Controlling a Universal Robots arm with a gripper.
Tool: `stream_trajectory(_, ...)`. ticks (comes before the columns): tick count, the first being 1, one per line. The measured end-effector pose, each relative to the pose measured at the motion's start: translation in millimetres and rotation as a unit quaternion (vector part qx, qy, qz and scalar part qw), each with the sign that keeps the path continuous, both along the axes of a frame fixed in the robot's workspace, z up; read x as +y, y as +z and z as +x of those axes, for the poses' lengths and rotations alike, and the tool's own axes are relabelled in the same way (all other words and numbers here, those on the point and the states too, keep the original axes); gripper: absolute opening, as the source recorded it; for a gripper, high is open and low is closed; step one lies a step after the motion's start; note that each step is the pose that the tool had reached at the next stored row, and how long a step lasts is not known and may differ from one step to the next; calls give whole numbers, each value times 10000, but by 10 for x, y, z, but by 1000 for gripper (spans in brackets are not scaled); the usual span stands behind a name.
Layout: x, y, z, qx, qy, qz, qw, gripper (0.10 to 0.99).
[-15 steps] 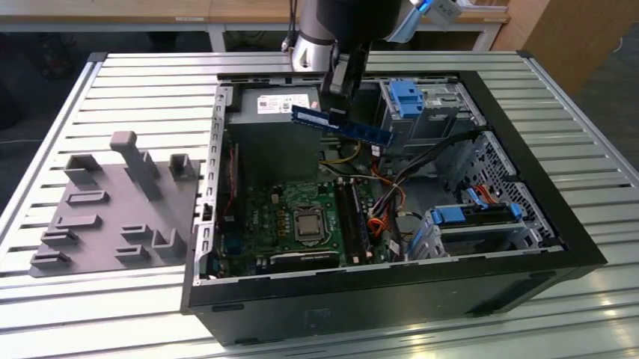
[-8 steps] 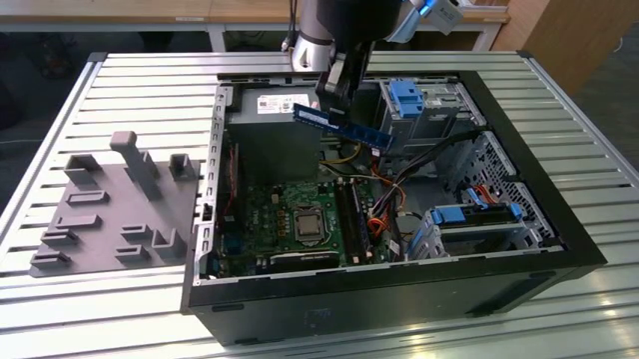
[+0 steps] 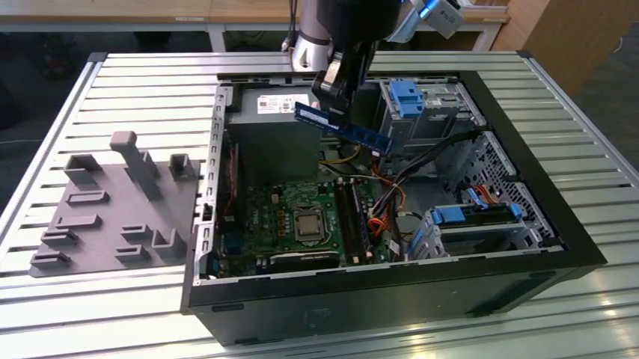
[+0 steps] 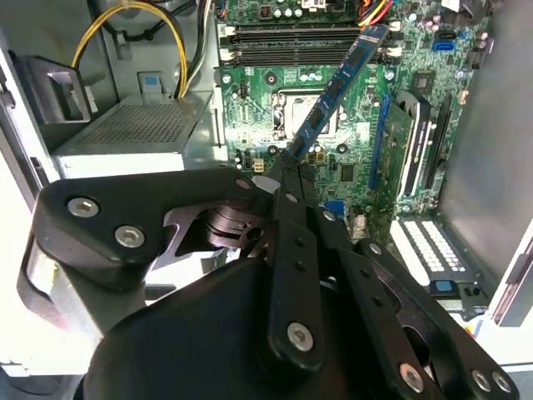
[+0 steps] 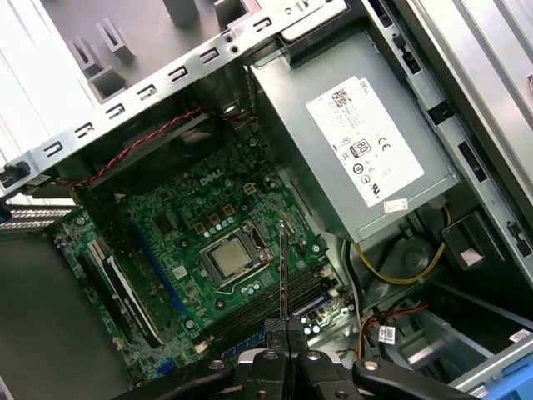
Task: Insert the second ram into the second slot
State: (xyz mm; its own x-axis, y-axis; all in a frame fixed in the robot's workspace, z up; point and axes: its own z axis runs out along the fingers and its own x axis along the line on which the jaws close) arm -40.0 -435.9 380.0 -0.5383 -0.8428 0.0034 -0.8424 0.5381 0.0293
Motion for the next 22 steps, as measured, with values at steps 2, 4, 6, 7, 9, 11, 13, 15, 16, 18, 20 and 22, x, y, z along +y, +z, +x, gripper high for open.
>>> stream_trajectory(2,0,-1,0,0,-88,-8,10000,114)
stream_trajectory(4,0,-2,0,0,-166,-15,9999,114)
stream_trajectory(6,0,-3,0,0,-248,-24,9997,114)
stream_trajectory(7,0,-3,0,0,-293,-29,9996,114)
stream_trajectory(9,0,-4,0,0,-375,-36,9993,114)
stream_trajectory(11,0,-5,0,0,-457,-41,9989,114)
stream_trajectory(13,0,-6,0,0,-539,-45,9985,114)
stream_trajectory(15,0,-7,0,0,-628,-48,9980,114)
stream_trajectory(16,0,-8,0,1,-671,-50,9977,114)
stream_trajectory(18,0,-8,0,1,-758,-53,9971,114)
stream_trajectory(20,0,-9,0,1,-843,-56,9964,114)
stream_trajectory(22,0,-10,0,1,-932,-59,9956,114)
